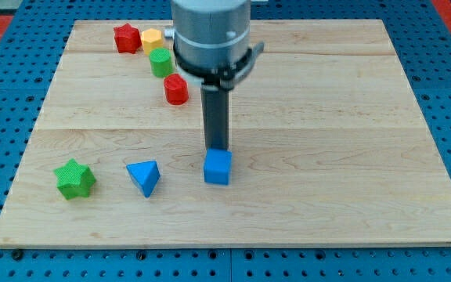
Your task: Slide the red circle to the top right of the blue cube
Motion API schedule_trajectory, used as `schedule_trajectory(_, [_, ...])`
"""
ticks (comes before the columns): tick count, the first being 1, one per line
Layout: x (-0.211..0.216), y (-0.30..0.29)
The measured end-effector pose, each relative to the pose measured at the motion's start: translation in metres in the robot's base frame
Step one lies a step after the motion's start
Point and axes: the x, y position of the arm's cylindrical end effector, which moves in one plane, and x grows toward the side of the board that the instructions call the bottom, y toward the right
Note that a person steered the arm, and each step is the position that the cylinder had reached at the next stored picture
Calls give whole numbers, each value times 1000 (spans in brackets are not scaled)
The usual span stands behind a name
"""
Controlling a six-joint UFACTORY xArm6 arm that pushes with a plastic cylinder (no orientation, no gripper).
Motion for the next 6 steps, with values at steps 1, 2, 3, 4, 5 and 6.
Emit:
schedule_trajectory(1, [-30, 3])
schedule_trajectory(2, [-46, -39])
schedule_trajectory(3, [-67, -138])
schedule_trajectory(4, [-128, -129])
schedule_trajectory(5, [-146, -87])
schedule_trajectory(6, [-90, 8])
